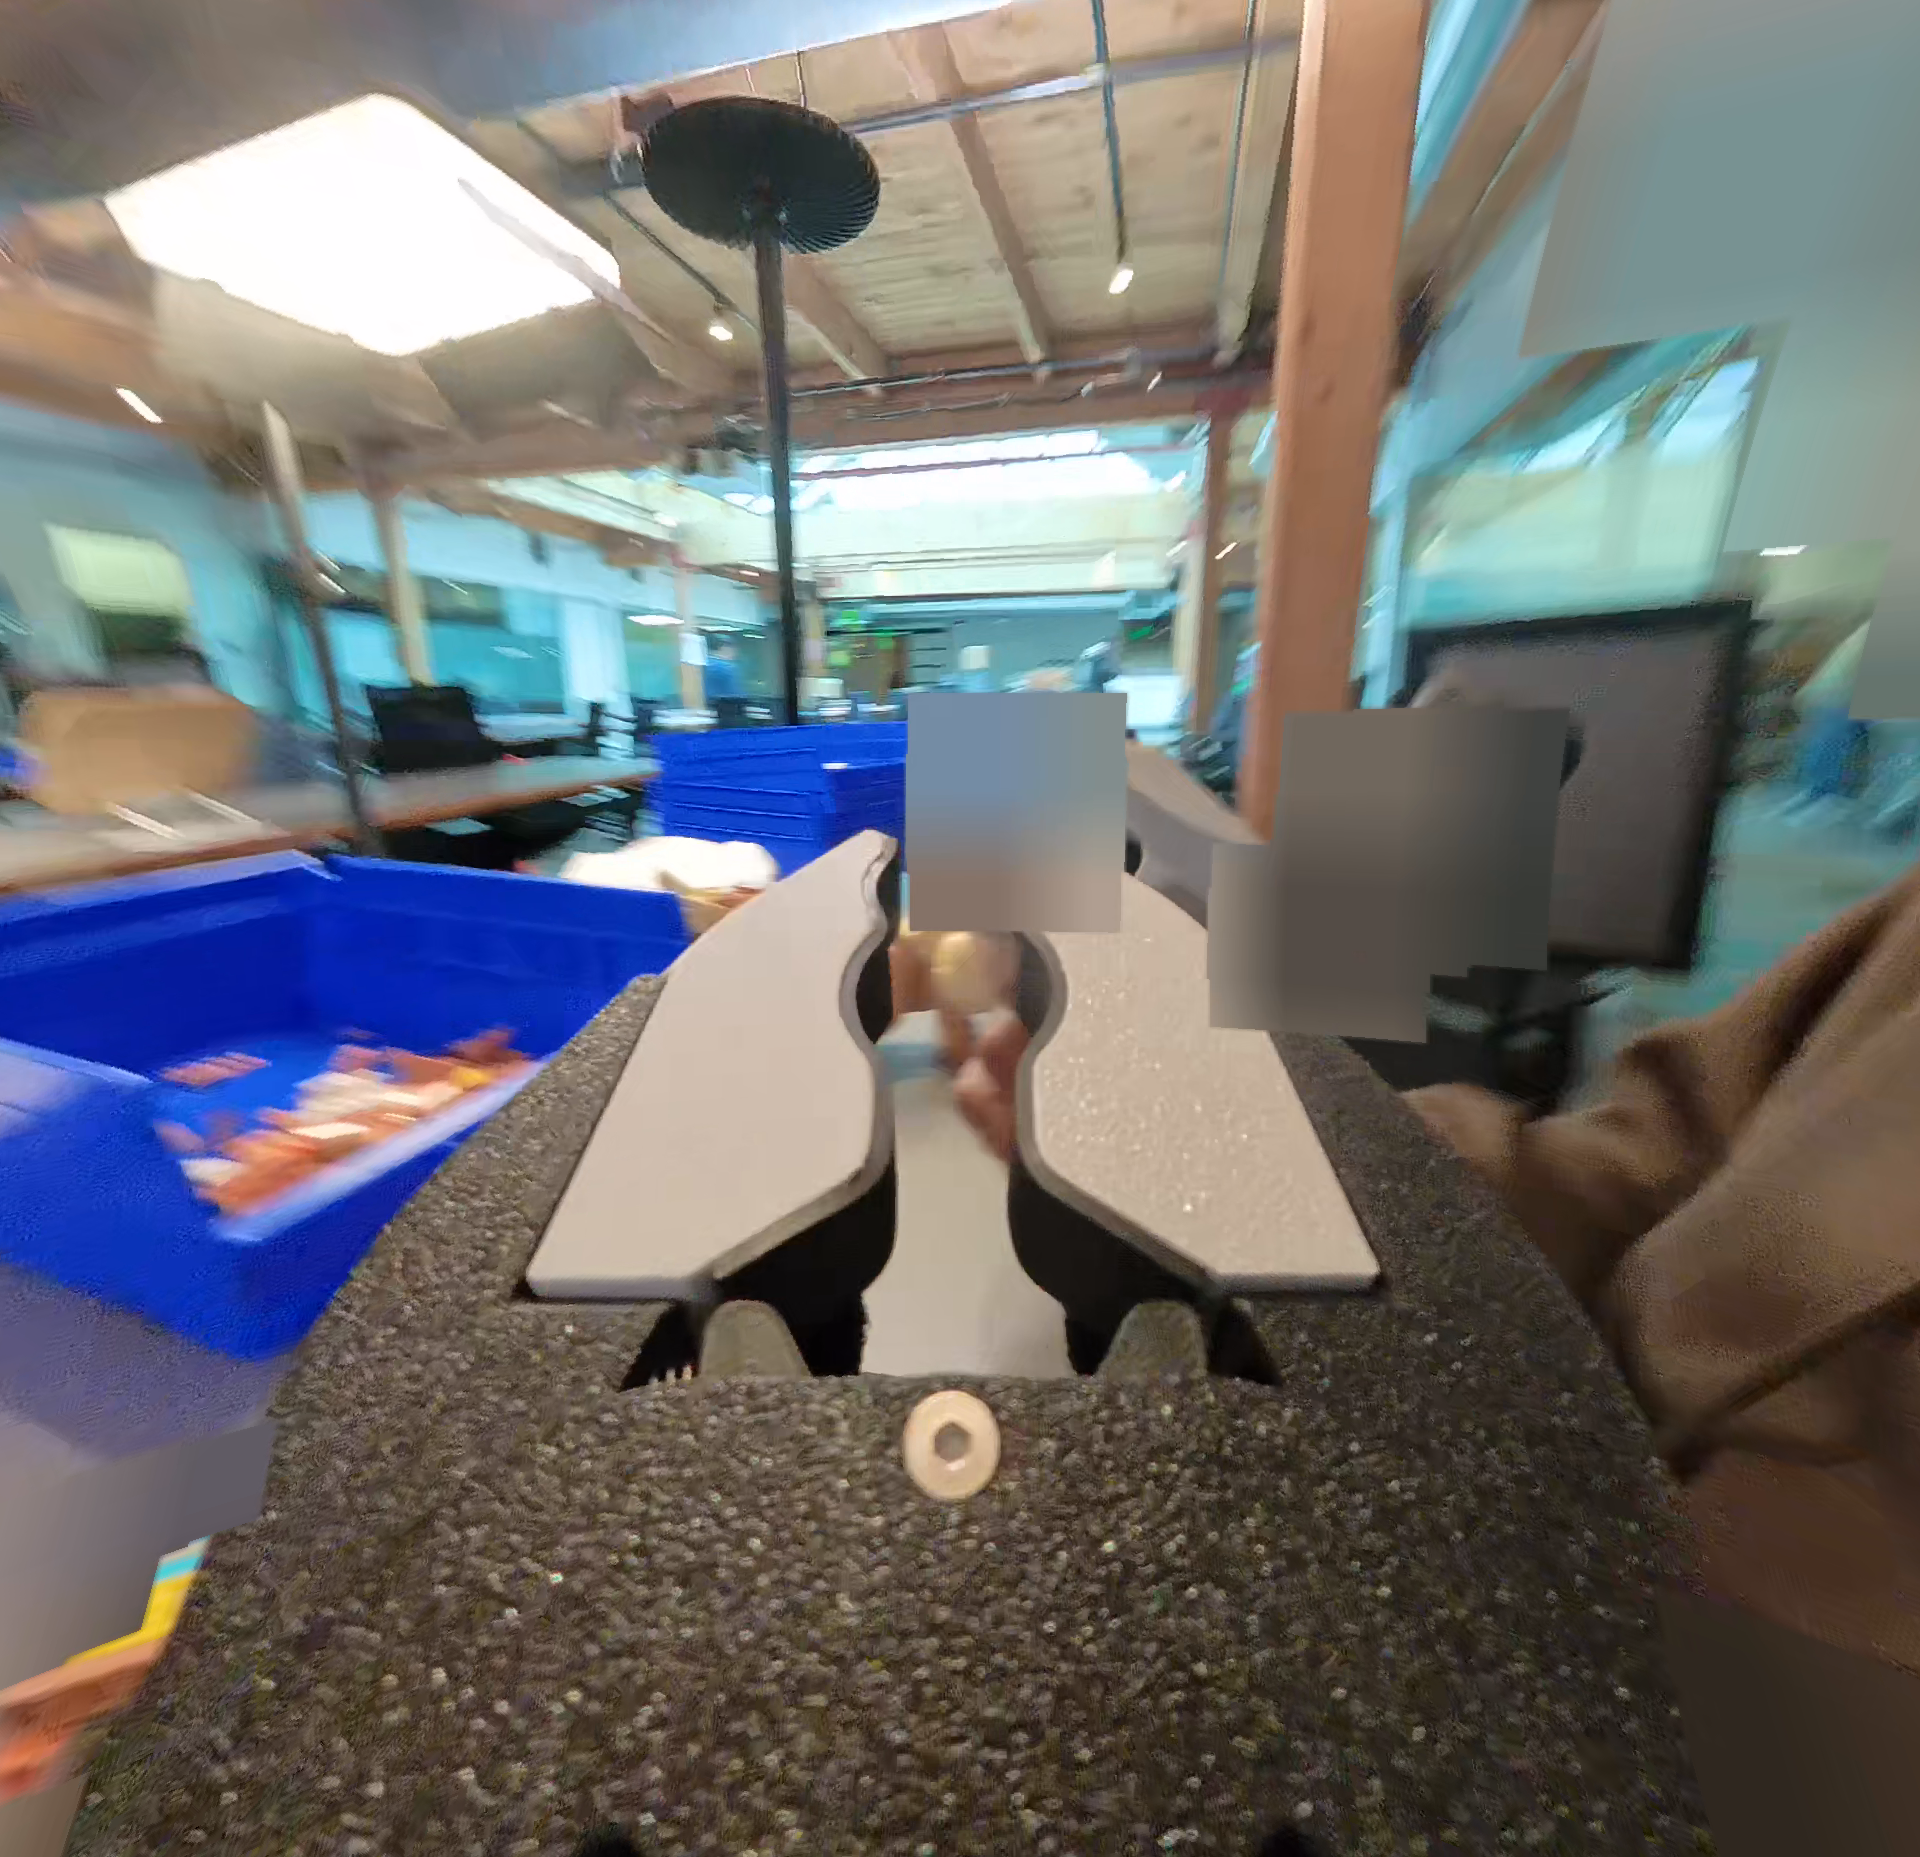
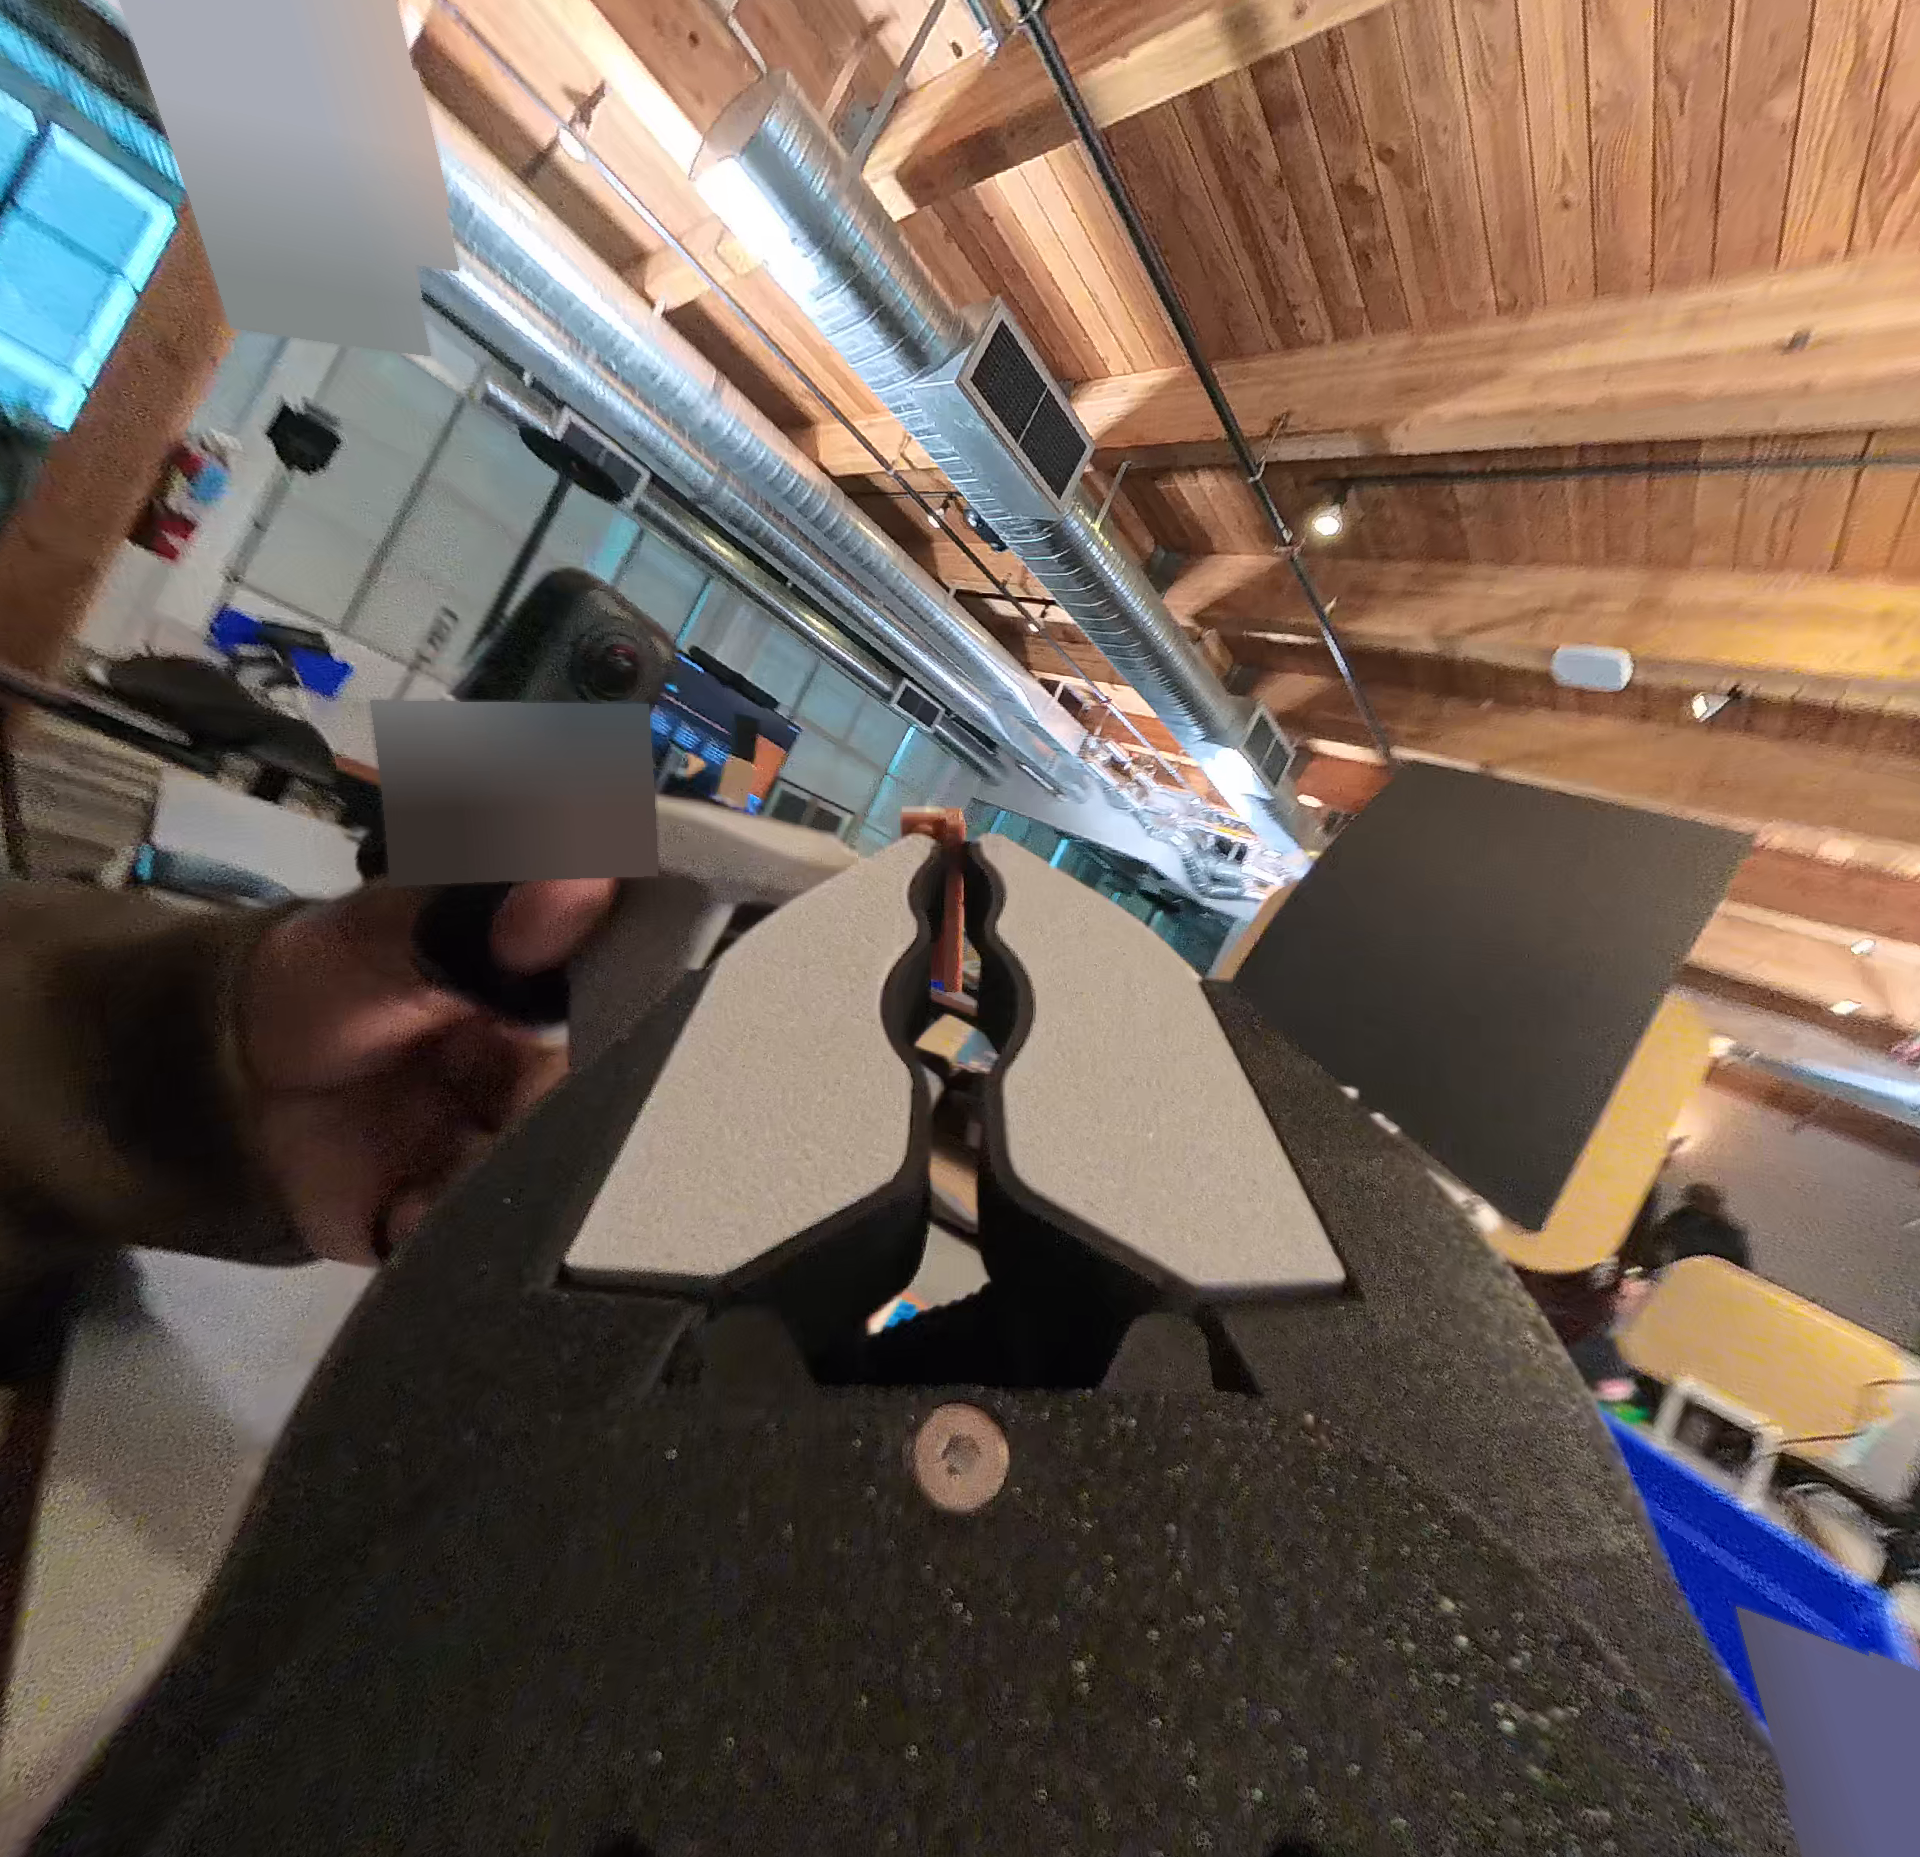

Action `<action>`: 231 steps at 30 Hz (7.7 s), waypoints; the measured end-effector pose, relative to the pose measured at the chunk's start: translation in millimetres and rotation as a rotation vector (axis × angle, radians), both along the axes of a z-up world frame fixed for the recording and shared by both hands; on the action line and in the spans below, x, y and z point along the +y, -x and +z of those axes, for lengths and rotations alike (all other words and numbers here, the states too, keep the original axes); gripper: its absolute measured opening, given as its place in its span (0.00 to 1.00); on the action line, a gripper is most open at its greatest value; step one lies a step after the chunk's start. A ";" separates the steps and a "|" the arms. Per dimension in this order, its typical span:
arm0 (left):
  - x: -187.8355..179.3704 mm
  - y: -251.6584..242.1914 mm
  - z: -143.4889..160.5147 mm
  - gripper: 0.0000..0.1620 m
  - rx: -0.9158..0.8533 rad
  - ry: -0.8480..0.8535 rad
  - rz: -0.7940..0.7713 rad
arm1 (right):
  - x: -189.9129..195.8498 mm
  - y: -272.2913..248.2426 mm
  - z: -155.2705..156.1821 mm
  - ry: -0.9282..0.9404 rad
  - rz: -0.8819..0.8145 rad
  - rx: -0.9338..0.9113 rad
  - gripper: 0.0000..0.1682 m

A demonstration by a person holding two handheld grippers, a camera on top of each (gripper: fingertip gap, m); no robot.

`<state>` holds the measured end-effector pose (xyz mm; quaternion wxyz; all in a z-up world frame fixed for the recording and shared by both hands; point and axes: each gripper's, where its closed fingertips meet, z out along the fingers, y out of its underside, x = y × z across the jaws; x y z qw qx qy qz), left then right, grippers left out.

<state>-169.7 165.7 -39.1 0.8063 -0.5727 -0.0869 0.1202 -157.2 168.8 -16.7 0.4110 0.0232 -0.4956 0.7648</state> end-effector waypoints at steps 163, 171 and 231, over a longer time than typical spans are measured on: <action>-44.5 37.9 -3.4 0.21 -0.703 -0.409 -0.353 | -11.9 45.7 -26.8 -0.365 -0.193 -0.054 0.06; -42.7 38.4 -4.1 0.21 -0.663 -0.452 -0.402 | 1.4 68.7 -17.7 -0.252 -0.124 -0.171 0.06; -58.3 47.8 -10.2 0.21 -0.561 -0.500 -0.299 | 8.6 162.4 -16.8 -0.489 -0.615 -0.102 0.06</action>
